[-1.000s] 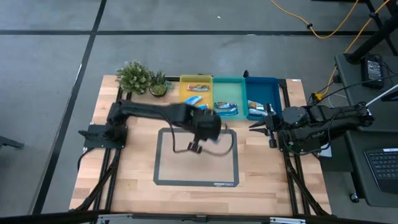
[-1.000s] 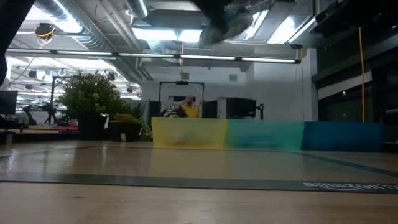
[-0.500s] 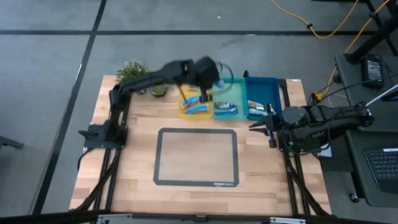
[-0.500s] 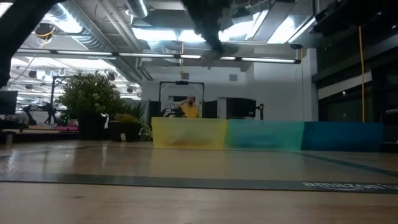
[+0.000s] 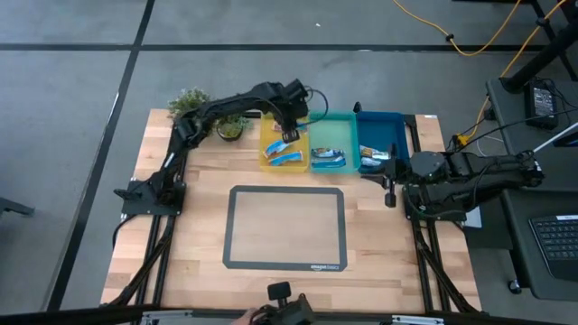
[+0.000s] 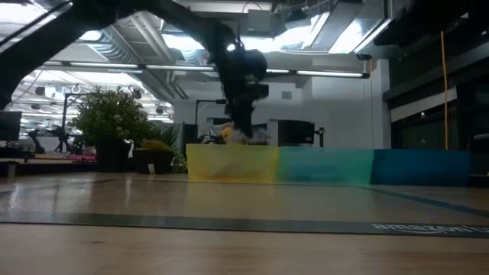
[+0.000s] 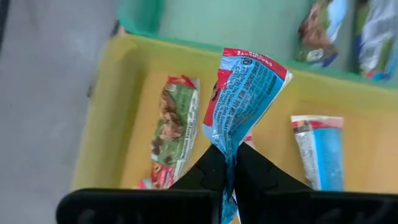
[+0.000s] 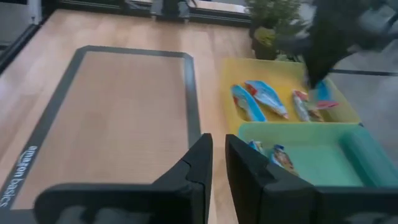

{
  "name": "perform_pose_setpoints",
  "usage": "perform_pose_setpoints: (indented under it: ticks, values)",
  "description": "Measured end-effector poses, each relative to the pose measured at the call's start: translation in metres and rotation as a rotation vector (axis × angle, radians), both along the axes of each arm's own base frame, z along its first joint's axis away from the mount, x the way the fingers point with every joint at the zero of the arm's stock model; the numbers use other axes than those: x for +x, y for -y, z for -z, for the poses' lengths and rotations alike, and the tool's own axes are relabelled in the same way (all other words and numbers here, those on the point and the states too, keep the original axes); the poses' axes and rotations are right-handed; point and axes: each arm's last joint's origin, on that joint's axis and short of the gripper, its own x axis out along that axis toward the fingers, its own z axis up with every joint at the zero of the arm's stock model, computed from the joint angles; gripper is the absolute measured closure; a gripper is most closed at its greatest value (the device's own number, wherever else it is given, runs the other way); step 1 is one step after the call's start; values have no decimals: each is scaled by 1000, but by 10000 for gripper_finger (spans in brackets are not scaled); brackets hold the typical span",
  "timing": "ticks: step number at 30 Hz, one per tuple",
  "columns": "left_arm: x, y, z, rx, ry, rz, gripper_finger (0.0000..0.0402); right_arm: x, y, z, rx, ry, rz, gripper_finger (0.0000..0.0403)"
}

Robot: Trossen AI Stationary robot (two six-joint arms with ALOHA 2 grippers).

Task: Pick and place Granola Bars by type
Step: Put the red granola bar into the yellow bin, then return to Home Position

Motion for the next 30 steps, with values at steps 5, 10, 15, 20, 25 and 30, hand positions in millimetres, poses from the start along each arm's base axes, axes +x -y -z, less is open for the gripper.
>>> perform_pose_setpoints:
  ticks: [5,10,15,20,25,30]
  values:
    - [7,-4,28,-15,-56,1,392,-1,6,0,-26,-1,36,354]
    - [7,-10,46,-12,-115,-83,382,-6,13,1,-41,68,46,354]
    - [6,-11,43,5,-119,-80,339,-15,18,24,-8,216,78,354]
    - [1,-3,16,-17,-55,-70,258,-27,18,45,52,320,101,354]
    - [-14,7,-27,-29,20,-136,183,-42,17,46,27,403,92,354]
    - [-40,26,-93,-170,255,-99,160,-61,18,44,-45,463,129,354]
